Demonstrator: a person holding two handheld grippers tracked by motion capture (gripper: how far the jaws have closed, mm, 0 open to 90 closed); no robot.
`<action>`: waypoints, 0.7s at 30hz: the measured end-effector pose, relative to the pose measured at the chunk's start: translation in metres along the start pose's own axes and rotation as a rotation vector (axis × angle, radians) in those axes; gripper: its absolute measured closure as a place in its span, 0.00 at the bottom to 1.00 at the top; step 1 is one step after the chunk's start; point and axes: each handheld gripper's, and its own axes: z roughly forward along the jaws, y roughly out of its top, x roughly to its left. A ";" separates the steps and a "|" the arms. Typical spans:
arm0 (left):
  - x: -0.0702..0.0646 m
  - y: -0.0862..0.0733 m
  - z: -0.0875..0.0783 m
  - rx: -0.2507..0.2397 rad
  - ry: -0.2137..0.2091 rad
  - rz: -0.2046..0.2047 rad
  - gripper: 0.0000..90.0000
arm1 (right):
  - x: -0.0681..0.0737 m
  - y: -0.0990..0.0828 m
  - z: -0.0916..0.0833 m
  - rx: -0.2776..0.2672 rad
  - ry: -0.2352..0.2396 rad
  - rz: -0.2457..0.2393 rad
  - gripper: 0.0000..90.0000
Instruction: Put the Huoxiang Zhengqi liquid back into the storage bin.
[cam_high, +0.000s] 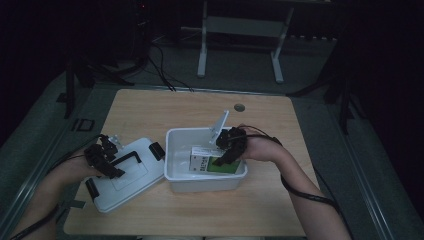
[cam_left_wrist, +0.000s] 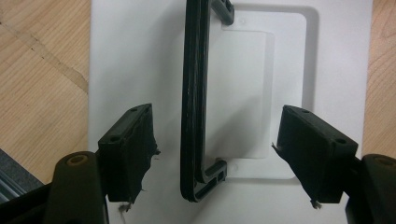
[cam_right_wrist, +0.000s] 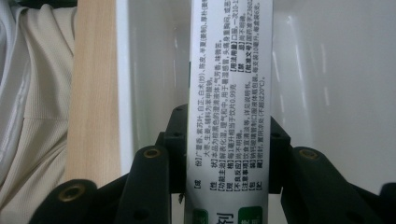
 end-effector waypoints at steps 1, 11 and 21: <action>0.000 0.000 0.000 -0.003 -0.001 -0.002 0.31 | -0.001 0.000 0.003 0.007 0.004 -0.007 0.71; 0.000 -0.002 0.000 -0.001 -0.001 -0.003 0.31 | -0.003 -0.005 0.028 0.038 0.028 0.008 0.71; 0.000 -0.002 0.000 -0.003 0.005 -0.003 0.31 | -0.005 -0.008 0.044 0.060 0.037 0.017 0.71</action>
